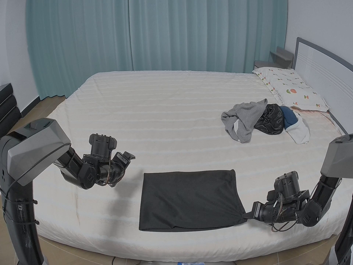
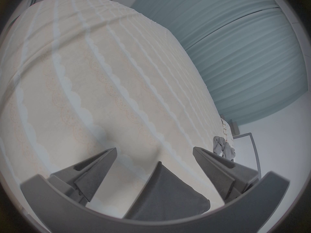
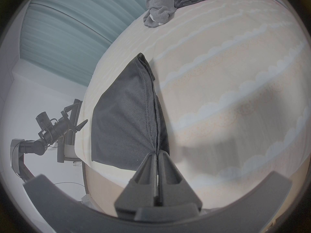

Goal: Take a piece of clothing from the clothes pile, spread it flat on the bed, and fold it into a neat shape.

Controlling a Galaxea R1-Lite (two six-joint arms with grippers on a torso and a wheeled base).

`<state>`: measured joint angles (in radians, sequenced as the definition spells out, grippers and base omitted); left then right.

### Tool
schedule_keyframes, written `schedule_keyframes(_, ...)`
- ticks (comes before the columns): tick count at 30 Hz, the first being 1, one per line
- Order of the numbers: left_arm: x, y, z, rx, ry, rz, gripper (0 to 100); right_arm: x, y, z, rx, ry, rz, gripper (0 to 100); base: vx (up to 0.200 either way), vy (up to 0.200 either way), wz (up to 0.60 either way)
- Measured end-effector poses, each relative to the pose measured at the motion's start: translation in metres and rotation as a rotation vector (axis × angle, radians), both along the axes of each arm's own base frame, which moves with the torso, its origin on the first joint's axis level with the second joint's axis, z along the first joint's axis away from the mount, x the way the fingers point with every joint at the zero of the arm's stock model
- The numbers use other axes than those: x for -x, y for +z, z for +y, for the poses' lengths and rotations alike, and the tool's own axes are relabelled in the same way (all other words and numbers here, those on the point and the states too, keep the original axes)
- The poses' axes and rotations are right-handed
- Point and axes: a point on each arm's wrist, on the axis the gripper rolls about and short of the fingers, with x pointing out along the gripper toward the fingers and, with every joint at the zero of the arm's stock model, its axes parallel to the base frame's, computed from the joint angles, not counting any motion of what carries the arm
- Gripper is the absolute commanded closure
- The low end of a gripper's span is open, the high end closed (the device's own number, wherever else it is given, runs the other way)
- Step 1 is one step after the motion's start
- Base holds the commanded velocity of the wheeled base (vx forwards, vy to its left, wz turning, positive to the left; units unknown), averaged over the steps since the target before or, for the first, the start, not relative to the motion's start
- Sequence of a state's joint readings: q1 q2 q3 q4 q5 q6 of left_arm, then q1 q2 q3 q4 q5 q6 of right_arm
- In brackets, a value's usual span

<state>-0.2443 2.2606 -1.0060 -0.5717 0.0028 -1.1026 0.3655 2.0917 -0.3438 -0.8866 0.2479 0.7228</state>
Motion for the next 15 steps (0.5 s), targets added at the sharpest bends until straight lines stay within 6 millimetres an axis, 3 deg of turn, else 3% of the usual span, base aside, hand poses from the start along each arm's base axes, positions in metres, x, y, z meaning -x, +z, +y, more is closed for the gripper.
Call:
schedule_keyframes(10,0.0,0.0003,0.0003,0.0,0.001,0.0,0,0.0016,0.0016,-0.0034,0.009,0.002,-0.008,100,0.0,0.0,0.0)
schedule_keyframes(11,0.0,0.0004,0.0003,0.0,0.001,0.0,0,0.0017,0.0015,-0.0043,0.014,0.005,-0.01,0,0.0,0.0,0.0)
schedule_keyframes(15,0.0,0.0003,0.0004,0.0,0.001,0.0,0,0.0014,0.0013,-0.0072,0.023,0.006,-0.015,0,0.0,0.0,0.0)
